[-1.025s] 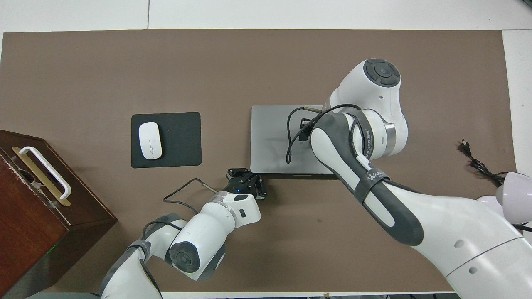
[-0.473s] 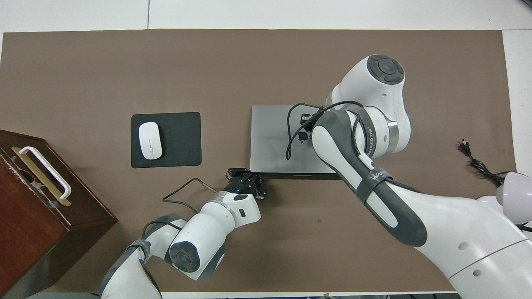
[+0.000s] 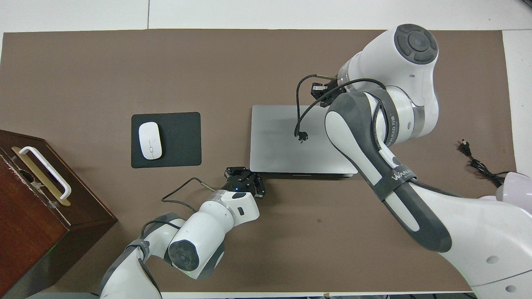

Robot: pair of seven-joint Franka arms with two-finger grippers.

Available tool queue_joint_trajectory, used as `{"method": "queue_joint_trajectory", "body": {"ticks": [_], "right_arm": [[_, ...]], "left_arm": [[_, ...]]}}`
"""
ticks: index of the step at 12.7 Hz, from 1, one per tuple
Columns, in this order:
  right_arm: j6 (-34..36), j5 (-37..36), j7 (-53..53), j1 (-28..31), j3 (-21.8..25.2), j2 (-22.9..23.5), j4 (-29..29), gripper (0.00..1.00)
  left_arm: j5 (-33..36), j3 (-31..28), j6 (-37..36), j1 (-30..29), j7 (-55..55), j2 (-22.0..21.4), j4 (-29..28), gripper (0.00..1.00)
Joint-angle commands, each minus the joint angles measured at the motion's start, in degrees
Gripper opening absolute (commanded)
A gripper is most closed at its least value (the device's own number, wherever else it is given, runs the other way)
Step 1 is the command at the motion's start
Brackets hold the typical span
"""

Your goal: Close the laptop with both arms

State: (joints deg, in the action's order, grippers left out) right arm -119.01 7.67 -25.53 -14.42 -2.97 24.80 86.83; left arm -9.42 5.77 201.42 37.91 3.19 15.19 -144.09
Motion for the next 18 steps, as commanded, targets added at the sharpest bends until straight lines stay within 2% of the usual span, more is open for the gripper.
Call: {"method": "queue_joint_trajectory", "body": {"ticks": [1, 3, 5, 6, 7, 9, 11, 15, 18], "right_arm": [[-3.4, -2.7, 5.5, 4.4, -0.6, 2.1, -7.3, 0.2], [-6.1, -3.1, 12.7, 7.2, -0.5, 2.3, -10.9, 0.36], [-6.2, -3.2, 20.8, 10.9, -0.5, 2.4, -14.4, 0.67], [-6.1, -3.3, 24.0, 12.3, -0.5, 2.2, -15.4, 0.92], [-5.3, -3.5, 25.3, 13.2, -0.4, 1.7, -15.5, 1.0], [-1.3, -6.1, 25.4, 14.6, -0.3, 0.0, -15.5, 1.0], [4.1, -7.8, 28.1, 17.2, -0.5, -3.3, -14.2, 1.0], [12.5, -7.6, 31.1, 20.8, -0.5, -9.1, -9.0, 1.0], [24.9, -7.4, 30.5, 20.9, -0.4, -12.8, -7.7, 1.0]], "left_arm": [[-1.9, -1.8, -0.7, -1.0, 2.0, 3.9, 0.1, 0.0], [-1.9, -1.7, -0.8, -2.0, 1.8, 1.5, -0.8, 0.0], [-1.9, -1.7, -1.4, -2.5, 1.8, -2.0, -3.7, 0.0], [-1.9, -1.7, -3.2, -2.7, 1.8, -4.0, -4.6, 0.0], [-1.9, -1.7, -7.0, -3.5, 1.8, -6.6, -5.1, 0.0], [-1.9, -1.8, -19.4, -5.0, 2.3, -13.6, -4.9, 0.0], [-1.9, -1.8, -28.4, -6.9, 2.9, -19.6, -4.8, 0.0], [-1.9, -1.9, -39.3, -8.2, 2.4, -25.4, -4.3, 0.0], [-1.7, -1.9, -53.1, -11.9, 2.9, -30.2, -0.4, 0.0]]}}
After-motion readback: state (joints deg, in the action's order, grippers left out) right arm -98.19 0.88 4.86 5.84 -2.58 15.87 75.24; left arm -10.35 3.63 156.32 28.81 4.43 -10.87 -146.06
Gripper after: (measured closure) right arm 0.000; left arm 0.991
